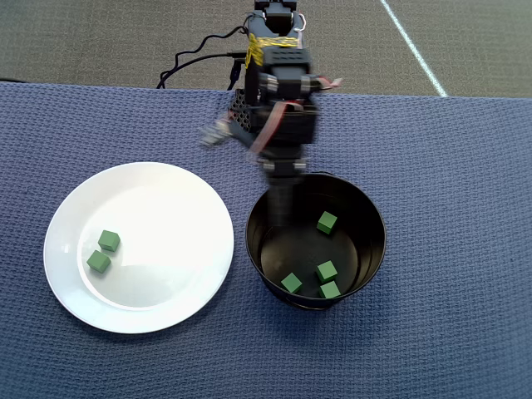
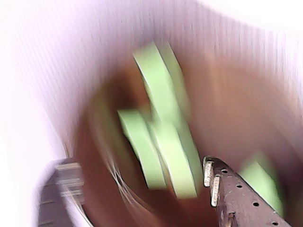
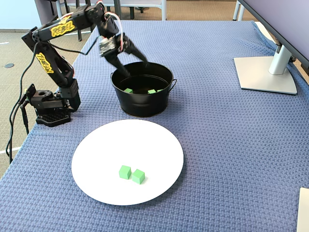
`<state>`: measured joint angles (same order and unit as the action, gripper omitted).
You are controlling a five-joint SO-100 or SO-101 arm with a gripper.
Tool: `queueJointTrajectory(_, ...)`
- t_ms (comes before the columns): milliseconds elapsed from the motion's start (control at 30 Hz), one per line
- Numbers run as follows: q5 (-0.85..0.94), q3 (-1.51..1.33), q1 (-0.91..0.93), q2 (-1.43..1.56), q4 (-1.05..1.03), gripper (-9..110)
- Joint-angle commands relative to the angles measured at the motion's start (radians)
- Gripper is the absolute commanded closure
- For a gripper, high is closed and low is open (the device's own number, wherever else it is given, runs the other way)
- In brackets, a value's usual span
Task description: Pick up the green cubes from the white plate and place them in the black recipient
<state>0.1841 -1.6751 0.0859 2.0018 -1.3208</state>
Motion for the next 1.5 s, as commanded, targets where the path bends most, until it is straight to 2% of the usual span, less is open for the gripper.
queueJointTrajectory(0,0.160,-0.008,0.311,-0.015,0.089,83)
queueJointTrajectory(133,0.275,-0.104,0.497,-0.143,0.296,84)
queueJointTrajectory(333,0.403,-0.130,0.630,-0.327,0.425,83)
queueJointTrajectory(800,0.345,0.081,0.672,-0.643,0.357,82)
queueJointTrajectory(1133,0.319,0.275,0.643,-0.813,0.233,82)
queueJointTrajectory(1467,0.307,0.449,0.629,-0.940,0.218,81)
